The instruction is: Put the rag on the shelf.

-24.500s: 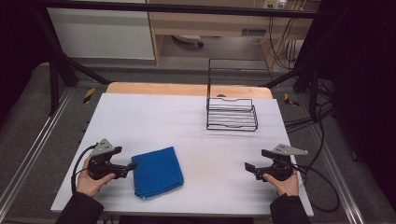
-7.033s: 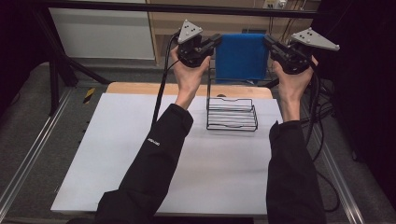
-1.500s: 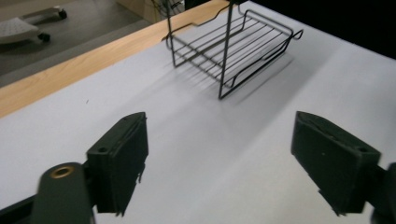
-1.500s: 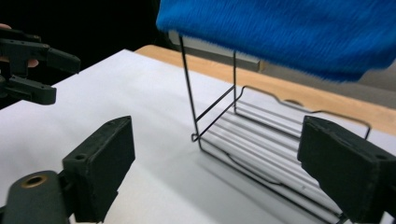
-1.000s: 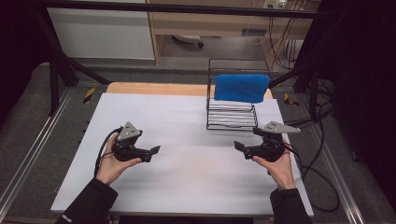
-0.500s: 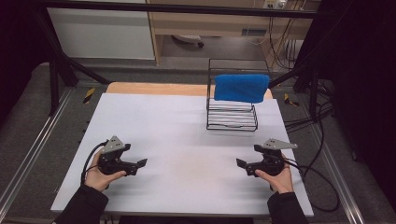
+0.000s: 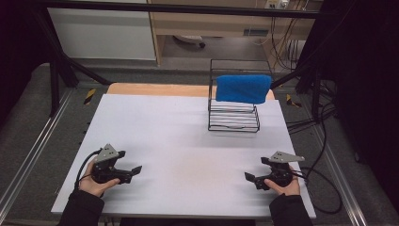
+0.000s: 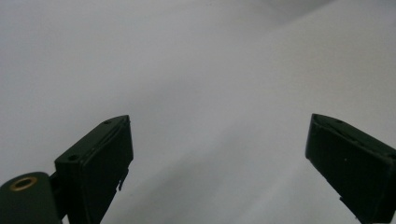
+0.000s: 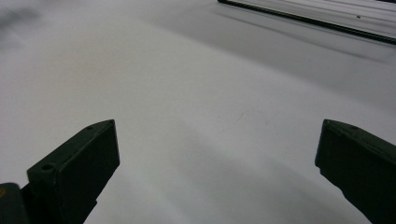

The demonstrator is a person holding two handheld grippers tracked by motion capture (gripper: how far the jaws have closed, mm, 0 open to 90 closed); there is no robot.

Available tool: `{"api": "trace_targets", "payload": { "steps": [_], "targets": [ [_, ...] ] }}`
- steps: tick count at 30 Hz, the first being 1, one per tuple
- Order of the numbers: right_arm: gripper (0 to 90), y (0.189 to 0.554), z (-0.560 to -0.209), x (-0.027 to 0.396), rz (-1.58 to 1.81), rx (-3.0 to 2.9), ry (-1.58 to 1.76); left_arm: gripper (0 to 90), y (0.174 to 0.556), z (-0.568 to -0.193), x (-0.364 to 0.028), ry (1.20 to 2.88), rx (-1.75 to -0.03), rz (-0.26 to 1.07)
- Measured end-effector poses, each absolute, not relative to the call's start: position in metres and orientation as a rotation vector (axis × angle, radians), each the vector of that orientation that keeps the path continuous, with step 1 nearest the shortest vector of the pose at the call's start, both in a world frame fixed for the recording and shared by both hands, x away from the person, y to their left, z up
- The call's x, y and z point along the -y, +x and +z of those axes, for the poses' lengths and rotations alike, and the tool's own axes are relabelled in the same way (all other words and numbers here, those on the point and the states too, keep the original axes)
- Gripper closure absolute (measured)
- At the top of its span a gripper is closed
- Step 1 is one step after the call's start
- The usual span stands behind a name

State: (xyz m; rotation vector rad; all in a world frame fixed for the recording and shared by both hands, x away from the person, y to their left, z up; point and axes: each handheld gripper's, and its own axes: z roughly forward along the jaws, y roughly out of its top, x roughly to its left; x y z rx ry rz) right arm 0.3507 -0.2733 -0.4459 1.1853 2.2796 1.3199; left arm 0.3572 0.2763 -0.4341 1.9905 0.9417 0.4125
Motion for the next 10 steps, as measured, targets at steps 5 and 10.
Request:
{"api": "trace_targets", "payload": {
  "steps": [5,10],
  "targets": [
    [0.6,0.3512,-0.4474,0.2722,1.311,-2.288,1.187,7.7,0.3556,-0.4378,-0.2802,1.985,-0.952,0.412],
    [0.6,0.3513,-0.4472,0.2722,1.31,-2.291,1.195,7.7,0.3549,-0.4393,-0.2785,1.995,-0.944,0.41]
  ]
}}
